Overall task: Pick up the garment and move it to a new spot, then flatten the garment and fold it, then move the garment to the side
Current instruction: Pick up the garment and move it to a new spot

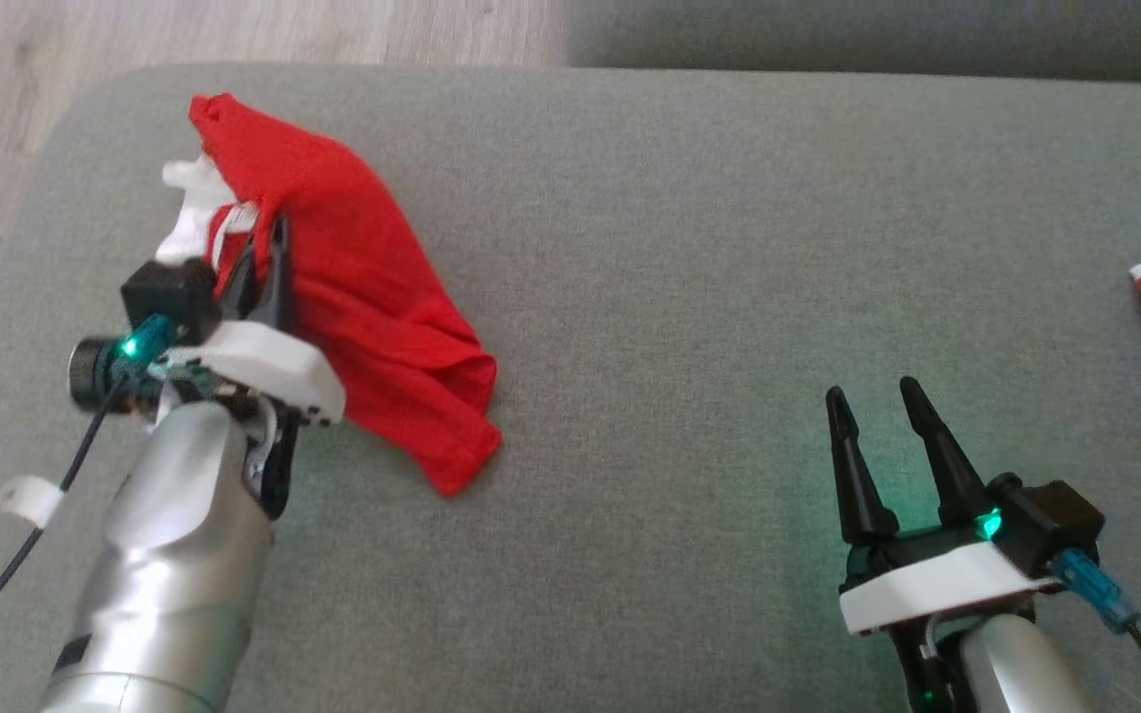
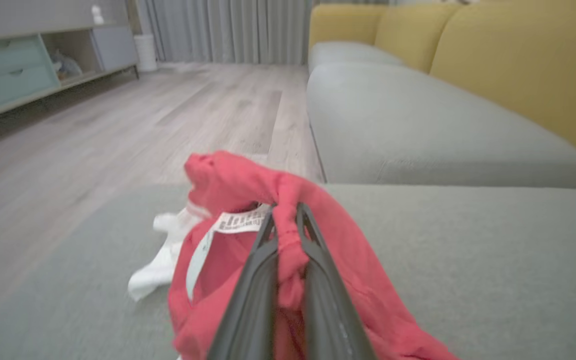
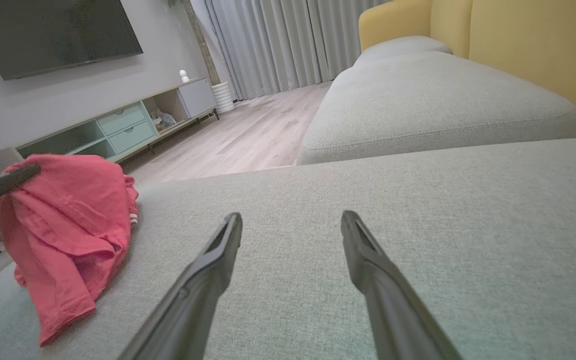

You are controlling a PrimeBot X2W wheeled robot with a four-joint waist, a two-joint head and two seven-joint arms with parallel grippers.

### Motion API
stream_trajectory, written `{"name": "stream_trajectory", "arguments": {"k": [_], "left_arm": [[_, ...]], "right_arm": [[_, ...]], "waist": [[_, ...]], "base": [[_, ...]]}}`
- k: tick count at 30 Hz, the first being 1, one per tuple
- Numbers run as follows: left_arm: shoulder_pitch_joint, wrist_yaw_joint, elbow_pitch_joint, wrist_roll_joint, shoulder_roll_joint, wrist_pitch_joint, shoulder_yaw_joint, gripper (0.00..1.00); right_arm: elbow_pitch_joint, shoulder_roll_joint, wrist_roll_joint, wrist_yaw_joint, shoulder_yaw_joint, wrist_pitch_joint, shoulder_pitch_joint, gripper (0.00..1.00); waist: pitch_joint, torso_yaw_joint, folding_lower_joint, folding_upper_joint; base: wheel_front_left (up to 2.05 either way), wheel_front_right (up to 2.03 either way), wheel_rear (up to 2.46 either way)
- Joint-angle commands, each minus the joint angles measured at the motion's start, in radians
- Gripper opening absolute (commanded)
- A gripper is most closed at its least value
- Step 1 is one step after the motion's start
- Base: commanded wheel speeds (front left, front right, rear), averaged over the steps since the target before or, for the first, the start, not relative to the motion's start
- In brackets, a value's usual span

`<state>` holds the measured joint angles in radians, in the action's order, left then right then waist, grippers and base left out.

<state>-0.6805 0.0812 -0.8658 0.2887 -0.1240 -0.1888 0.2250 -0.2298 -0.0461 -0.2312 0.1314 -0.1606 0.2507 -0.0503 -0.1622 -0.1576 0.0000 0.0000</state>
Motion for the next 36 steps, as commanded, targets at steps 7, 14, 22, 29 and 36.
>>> {"name": "stream_trajectory", "arguments": {"k": [7,14,22,29,36], "left_arm": [[-0.028,0.016,0.223,-0.019,-0.011,0.010,0.033,0.00],[0.020,0.013,0.460,-0.002,0.029,0.132,0.095,0.00],[0.005,-0.031,0.574,0.000,0.061,0.222,0.178,0.00],[-0.097,-0.062,0.413,-0.001,0.070,0.251,0.220,1.00],[-0.147,-0.071,0.275,-0.004,0.064,0.173,0.210,1.00]], "right_arm": [[0.018,-0.004,-0.036,-0.001,-0.029,0.011,-0.004,1.00],[0.029,-0.004,-0.065,-0.001,-0.043,0.011,-0.014,1.00],[0.043,-0.004,-0.101,-0.001,-0.072,0.011,-0.045,1.00],[0.052,-0.004,-0.134,-0.001,-0.113,0.011,-0.065,1.00],[0.058,-0.004,-0.142,-0.001,-0.096,0.011,-0.060,1.00]], "waist": [[0.067,0.045,0.0000,0.0000],[0.079,0.152,0.0000,0.0000],[0.043,0.309,0.0000,0.0000],[0.007,0.418,0.0000,0.0000],[-0.009,0.418,0.0000,0.0000]], "base": [[0.00,0.00,0.00],[0.00,0.00,0.00],[0.00,0.00,0.00],[0.00,0.00,0.00],[0.00,0.00,0.00]]}}
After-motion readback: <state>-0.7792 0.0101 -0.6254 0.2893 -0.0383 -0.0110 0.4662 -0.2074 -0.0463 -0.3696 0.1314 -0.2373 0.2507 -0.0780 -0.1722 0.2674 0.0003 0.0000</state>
